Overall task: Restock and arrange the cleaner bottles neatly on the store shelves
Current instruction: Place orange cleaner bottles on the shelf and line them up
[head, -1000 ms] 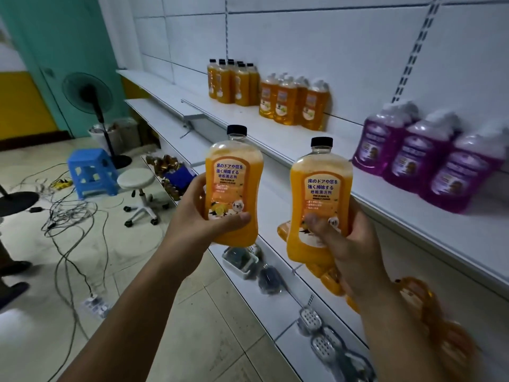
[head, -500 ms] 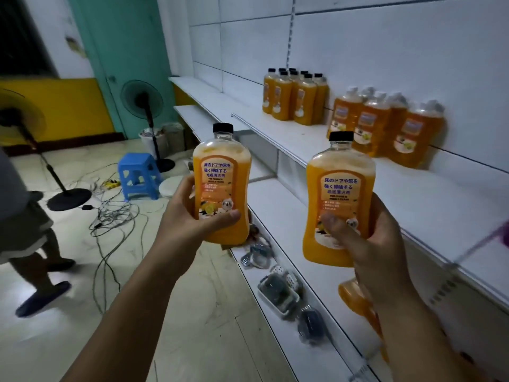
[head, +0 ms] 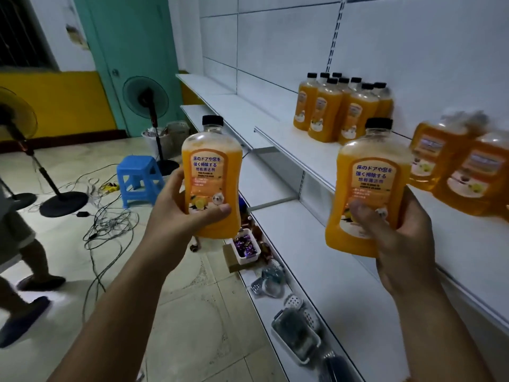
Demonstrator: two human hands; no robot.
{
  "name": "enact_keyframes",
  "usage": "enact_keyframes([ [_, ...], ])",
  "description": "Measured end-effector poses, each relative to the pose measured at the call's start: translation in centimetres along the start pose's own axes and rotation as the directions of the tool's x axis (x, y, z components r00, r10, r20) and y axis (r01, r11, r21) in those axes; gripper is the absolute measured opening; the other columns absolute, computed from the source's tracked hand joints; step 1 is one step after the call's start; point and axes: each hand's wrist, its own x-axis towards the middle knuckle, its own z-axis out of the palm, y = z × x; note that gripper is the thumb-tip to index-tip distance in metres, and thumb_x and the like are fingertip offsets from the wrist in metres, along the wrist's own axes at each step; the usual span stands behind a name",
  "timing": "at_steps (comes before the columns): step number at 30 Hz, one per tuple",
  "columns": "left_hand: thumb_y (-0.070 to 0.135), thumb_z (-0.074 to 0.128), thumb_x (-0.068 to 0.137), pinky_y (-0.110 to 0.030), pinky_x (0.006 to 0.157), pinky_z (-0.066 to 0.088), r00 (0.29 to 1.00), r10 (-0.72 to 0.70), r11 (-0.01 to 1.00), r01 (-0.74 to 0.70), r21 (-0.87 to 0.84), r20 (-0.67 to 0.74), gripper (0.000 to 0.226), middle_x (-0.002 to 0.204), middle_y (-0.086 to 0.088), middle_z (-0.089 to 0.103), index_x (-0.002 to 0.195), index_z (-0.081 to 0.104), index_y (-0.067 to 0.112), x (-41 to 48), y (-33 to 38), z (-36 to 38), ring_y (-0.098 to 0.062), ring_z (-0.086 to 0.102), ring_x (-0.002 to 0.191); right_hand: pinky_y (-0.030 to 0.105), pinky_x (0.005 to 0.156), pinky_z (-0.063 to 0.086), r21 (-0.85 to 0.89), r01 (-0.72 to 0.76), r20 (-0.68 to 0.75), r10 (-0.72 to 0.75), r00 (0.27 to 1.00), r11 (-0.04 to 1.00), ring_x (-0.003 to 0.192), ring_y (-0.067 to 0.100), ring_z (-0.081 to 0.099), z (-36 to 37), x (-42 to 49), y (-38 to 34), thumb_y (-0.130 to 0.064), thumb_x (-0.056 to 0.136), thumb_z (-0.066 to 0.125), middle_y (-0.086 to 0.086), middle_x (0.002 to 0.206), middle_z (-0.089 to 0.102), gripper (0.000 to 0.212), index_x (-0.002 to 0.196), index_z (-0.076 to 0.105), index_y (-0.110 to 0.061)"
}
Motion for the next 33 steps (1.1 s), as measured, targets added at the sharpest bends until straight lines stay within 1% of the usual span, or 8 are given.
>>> enact_keyframes([
  [8,0.039,0.092,0.063,-0.045,0.091,0.060,0.984,0.028,0.999,-0.020,-0.048,0.175,0.089,0.126,0.005,0.072,0.143,0.052,0.035,16.1,-3.8,-4.2,-0.020,0.072,0.114,0.048,0.094,0.059,-0.069,-0.003,-0.144,-0.007,0.990,0.998,0.109,0.018,0.074,10.2,8.9,3.2,-0.074,0.054,0.088,-0.007,0.118,0.077,0.077,0.119,0.069,-0.036],
  [11,0.032,0.091,0.072,-0.046,0.092,0.060,0.969,0.036,0.998,-0.022,-0.061,0.244,0.079,0.122,0.002,0.074,0.141,0.053,0.032,21.2,-4.6,-3.9,-0.022,0.073,0.112,0.047,0.093,0.060,-0.105,-0.028,-0.173,0.010,0.985,0.994,0.106,0.017,0.075,12.2,11.2,3.8,-0.059,0.061,0.091,-0.007,0.115,0.078,0.065,0.117,0.069,-0.033],
  [13,0.025,0.090,0.077,-0.045,0.093,0.059,0.955,0.037,0.998,-0.018,-0.068,0.293,0.072,0.120,0.001,0.075,0.139,0.054,0.032,24.2,-5.4,-3.1,-0.022,0.074,0.111,0.050,0.095,0.060,-0.113,-0.033,-0.201,0.009,0.979,0.993,0.105,0.018,0.075,12.8,12.6,4.6,-0.052,0.064,0.090,-0.006,0.114,0.078,0.058,0.115,0.070,-0.033],
  [16,0.028,0.088,0.078,-0.043,0.093,0.058,0.934,0.041,0.997,-0.013,-0.081,0.355,0.069,0.120,0.005,0.075,0.138,0.054,0.036,28.3,-6.4,-1.3,-0.019,0.073,0.111,0.048,0.093,0.059,-0.107,-0.034,-0.280,0.003,0.960,0.994,0.108,0.017,0.075,13.1,14.9,5.5,-0.072,0.054,0.089,-0.007,0.117,0.077,0.074,0.117,0.070,-0.038],
  [20,0.027,0.087,0.079,-0.035,0.089,0.059,0.913,0.075,0.995,-0.040,-0.094,0.401,0.073,0.121,0.008,0.074,0.142,0.051,0.030,34.1,-7.4,1.8,-0.018,0.073,0.112,0.045,0.090,0.060,-0.141,-0.033,-0.357,-0.020,0.934,0.990,0.110,0.013,0.074,12.8,18.6,6.7,-0.079,0.051,0.086,-0.013,0.121,0.076,0.083,0.121,0.067,-0.041],
  [25,0.033,0.082,0.076,-0.032,0.089,0.062,0.878,0.122,0.991,-0.087,-0.097,0.463,0.073,0.124,0.010,0.073,0.141,0.051,0.030,40.5,-7.8,5.8,-0.016,0.072,0.113,0.050,0.094,0.060,-0.193,-0.039,-0.407,-0.044,0.912,0.980,0.110,0.015,0.074,12.0,23.2,7.7,-0.053,0.065,0.086,-0.010,0.119,0.076,0.062,0.121,0.067,-0.036],
  [27,0.038,0.083,0.074,-0.024,0.083,0.061,0.862,0.148,0.989,-0.130,-0.070,0.484,0.074,0.123,0.017,0.072,0.141,0.051,0.034,42.5,-8.0,7.2,-0.009,0.072,0.112,0.049,0.094,0.060,-0.244,-0.054,-0.433,-0.059,0.900,0.968,0.110,0.013,0.074,11.7,24.6,7.9,-0.050,0.068,0.084,-0.011,0.121,0.076,0.061,0.124,0.066,-0.034],
  [33,0.043,0.087,0.068,-0.021,0.081,0.061,0.801,0.194,0.977,-0.207,-0.041,0.567,0.080,0.124,0.017,0.072,0.141,0.054,0.032,47.9,-9.2,10.9,-0.005,0.071,0.111,0.051,0.093,0.061,-0.387,-0.115,-0.541,-0.124,0.832,0.915,0.109,0.012,0.074,10.9,27.2,8.7,-0.045,0.075,0.085,-0.010,0.120,0.076,0.059,0.129,0.067,-0.031],
])
